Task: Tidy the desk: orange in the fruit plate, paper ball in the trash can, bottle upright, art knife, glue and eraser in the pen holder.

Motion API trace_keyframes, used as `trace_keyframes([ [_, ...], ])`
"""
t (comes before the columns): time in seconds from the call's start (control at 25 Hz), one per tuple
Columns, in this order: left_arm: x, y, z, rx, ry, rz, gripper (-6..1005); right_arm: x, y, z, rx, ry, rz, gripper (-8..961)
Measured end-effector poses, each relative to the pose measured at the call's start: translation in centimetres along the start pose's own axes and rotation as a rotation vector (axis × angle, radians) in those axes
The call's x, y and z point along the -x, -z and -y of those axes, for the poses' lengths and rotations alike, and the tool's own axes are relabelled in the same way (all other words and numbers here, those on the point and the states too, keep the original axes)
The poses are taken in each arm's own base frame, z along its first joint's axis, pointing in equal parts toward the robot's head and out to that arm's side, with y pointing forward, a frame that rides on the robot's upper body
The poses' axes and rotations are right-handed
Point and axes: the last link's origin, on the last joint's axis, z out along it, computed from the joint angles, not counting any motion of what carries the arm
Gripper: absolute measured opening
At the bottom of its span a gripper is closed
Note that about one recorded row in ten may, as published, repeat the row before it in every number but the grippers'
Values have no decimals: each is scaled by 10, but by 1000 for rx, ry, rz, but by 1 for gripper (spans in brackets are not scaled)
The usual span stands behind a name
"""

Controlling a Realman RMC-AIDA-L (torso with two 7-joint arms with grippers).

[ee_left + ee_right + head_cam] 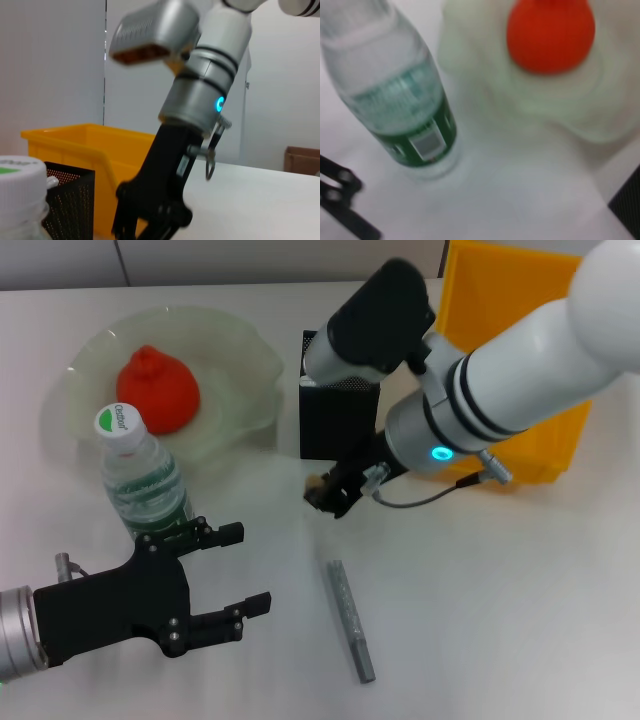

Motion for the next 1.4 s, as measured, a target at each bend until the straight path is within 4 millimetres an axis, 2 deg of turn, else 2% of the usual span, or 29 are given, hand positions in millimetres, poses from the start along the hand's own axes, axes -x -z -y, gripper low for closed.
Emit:
trace_keyframes([
  [0.12, 0, 1, 0, -1, 2, 0, 783, 12, 30, 0, -30, 14, 113, 137],
  [0.16, 0, 1, 0, -1, 1, 0, 783, 19, 54, 5, -60, 11, 188, 133],
  [0.2, 0, 1, 0, -1, 1, 0, 783, 19, 54, 5, -60, 11, 188, 138],
  [0.28, 0, 1, 0, -1, 1, 0, 783, 22, 72, 12, -85, 2, 242, 147],
  [0.44, 0, 1, 0, 0, 2, -1, 783, 22, 91, 34, -139, -34, 306, 165],
  [0.6, 0, 0, 0, 1, 1, -2, 783, 21, 92, 51, -177, -54, 330, 183],
  [0.76, -1, 0, 0, 2, 0, -3, 783, 23, 79, 69, -168, -111, 300, 201],
  [1.04, 0, 0, 0, 0, 1, -2, 783, 23, 64, 72, -140, -121, 237, 232],
  [1.2, 1, 2, -1, -4, 4, 0, 783, 22, 72, 67, -131, -112, 238, 250],
  [1.32, 2, 4, -2, -12, 3, 0, 783, 21, 87, 57, -119, -115, 252, 264],
  [1.36, 2, 5, -2, -14, 2, 0, 783, 19, 98, 48, -106, -117, 252, 304],
  [1.4, 2, 5, -2, -14, 2, 0, 783, 19, 98, 48, -106, -117, 252, 344],
])
